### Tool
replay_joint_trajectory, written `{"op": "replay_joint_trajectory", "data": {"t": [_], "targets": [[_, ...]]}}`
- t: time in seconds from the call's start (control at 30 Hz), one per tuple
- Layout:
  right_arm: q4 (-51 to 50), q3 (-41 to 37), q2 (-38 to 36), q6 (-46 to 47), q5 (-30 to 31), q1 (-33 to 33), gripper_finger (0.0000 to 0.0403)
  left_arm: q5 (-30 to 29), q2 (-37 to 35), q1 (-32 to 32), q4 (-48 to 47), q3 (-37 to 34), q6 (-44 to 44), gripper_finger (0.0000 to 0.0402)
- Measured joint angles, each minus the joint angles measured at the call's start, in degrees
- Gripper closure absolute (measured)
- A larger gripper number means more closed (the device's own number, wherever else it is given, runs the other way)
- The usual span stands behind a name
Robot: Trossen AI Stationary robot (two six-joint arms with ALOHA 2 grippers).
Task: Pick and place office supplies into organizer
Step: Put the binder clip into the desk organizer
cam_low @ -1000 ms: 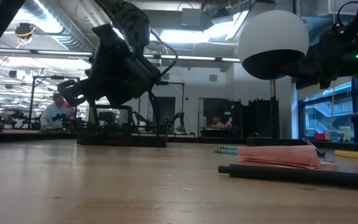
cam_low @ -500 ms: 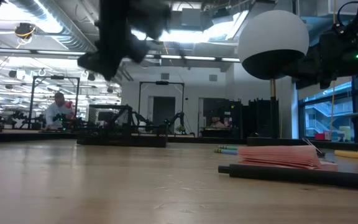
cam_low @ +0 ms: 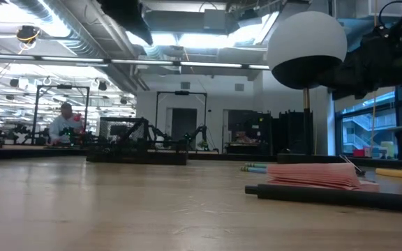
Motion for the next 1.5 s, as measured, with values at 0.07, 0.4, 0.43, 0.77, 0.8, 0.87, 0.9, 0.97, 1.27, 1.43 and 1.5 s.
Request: {"op": "replay_joint_trajectory", "data": {"t": [0.07,0.4,0.43,0.77,0.8,0.87,0.9,0.97,1.27,1.43,1.5], "targets": [[-0.1,0.0,0.0,-0.2,-1.1,0.0,0.0322,2.1,-3.4,-0.8,7.1,-5.4,0.2,0.0304],[-0.4,0.0,0.0,-0.2,-4.3,0.0,0.0322,11.0,-15.0,-3.4,41.4,-30.9,0.8,0.0304],[-0.4,0.0,0.0,-0.2,-4.6,0.0,0.0322,12.4,-15.3,-3.7,44.7,-32.7,1.2,0.0304],[-1.1,0.1,0.0,-0.7,-20.8,0.1,0.0322,15.7,-14.6,-5.4,64.5,-45.3,4.8,0.0304],[-1.8,0.4,0.1,0.0,-20.8,0.1,0.0322,15.7,-14.6,-5.4,65.3,-45.7,4.8,0.0304],[-2.3,1.1,1.2,0.1,-20.8,0.1,0.0322,15.6,-14.6,-5.4,65.4,-46.0,5.2,0.0304],[-2.4,1.5,2.1,0.0,-20.8,0.1,0.0322,15.5,-14.6,-5.4,65.3,-46.1,5.9,0.0304],[-2.4,2.9,4.4,-1.2,-20.9,0.1,0.0322,15.5,-14.5,-5.4,65.4,-46.1,6.7,0.0304],[-8.9,12.5,23.1,-4.3,-20.6,0.3,0.0322,15.5,-14.5,-5.4,65.3,-46.1,6.8,0.0304],[-18.8,19.5,35.6,-4.6,-20.6,3.4,0.0322,15.4,-14.5,-5.4,65.3,-46.1,6.8,0.0304],[-22.9,22.2,39.7,-4.1,-20.6,4.7,0.0322,15.4,-14.5,-5.4,65.1,-46.1,6.8,0.0304]]}}
